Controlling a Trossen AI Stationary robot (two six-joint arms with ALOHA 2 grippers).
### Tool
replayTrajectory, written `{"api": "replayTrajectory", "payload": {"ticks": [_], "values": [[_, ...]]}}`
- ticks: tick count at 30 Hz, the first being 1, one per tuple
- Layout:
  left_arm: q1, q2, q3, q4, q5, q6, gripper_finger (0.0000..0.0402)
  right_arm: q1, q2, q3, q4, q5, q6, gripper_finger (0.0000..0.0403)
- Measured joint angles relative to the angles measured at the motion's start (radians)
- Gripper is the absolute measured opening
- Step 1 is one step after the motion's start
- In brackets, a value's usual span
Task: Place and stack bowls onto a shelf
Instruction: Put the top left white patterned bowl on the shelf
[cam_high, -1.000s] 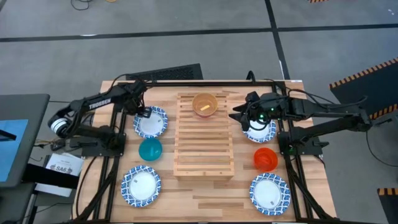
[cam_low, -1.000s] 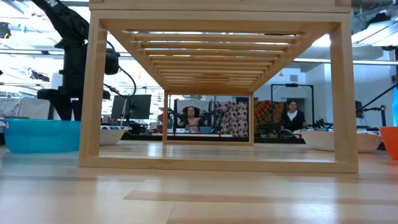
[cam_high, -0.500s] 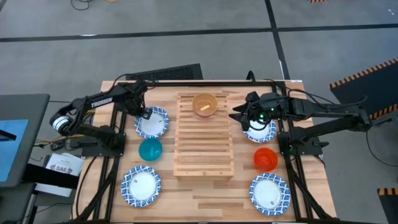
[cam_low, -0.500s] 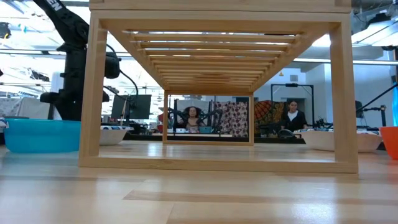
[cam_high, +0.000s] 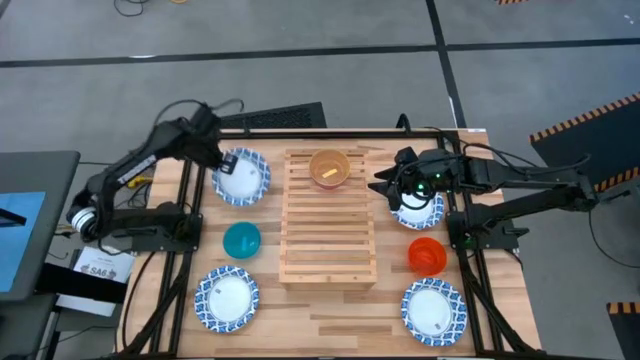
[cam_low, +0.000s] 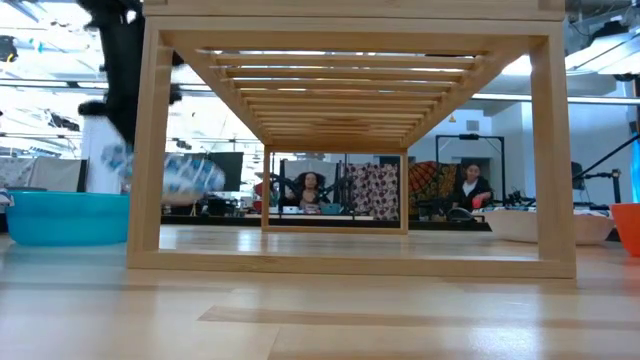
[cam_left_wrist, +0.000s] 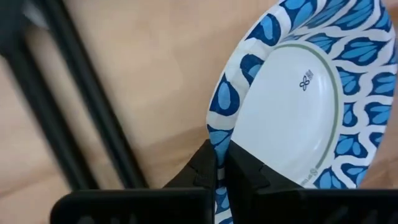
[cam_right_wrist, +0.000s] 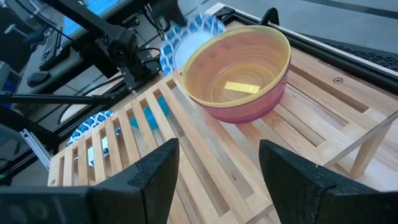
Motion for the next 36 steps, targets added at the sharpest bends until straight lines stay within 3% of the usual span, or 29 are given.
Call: {"api": "replayTrajectory", "payload": {"ticks": [6,11,15,19,27,31,36], "values": [[0.000,-0.022,0.289,-0.162,-0.047,0.016,0.0000,0.000,0.000,0.000,0.000,0.000,0.000,0.0249],[-0.048,-0.022,0.528,-0.328,0.014,0.028,0.0000,0.000,0.000,0.000,0.001,0.001,0.006,0.0249],[-0.176,-0.023,0.655,-0.446,0.110,-0.025,0.0000,0.000,0.000,0.000,0.013,0.001,0.008,0.0249],[-0.407,-0.019,0.676,-0.415,0.159,-0.205,0.0000,-0.004,0.000,0.000,0.042,0.002,0.013,0.0249],[-0.876,0.141,0.676,-0.164,0.079,-0.471,0.0000,-0.031,0.000,0.000,0.051,0.003,0.014,0.0249],[-1.009,0.277,0.676,-0.046,0.070,-0.507,0.0000,-0.046,0.000,0.000,0.051,0.004,0.014,0.0249],[-1.062,0.426,0.676,0.097,-0.006,-0.532,0.0000,-0.055,0.000,0.000,0.048,0.005,0.011,0.0249]]}}
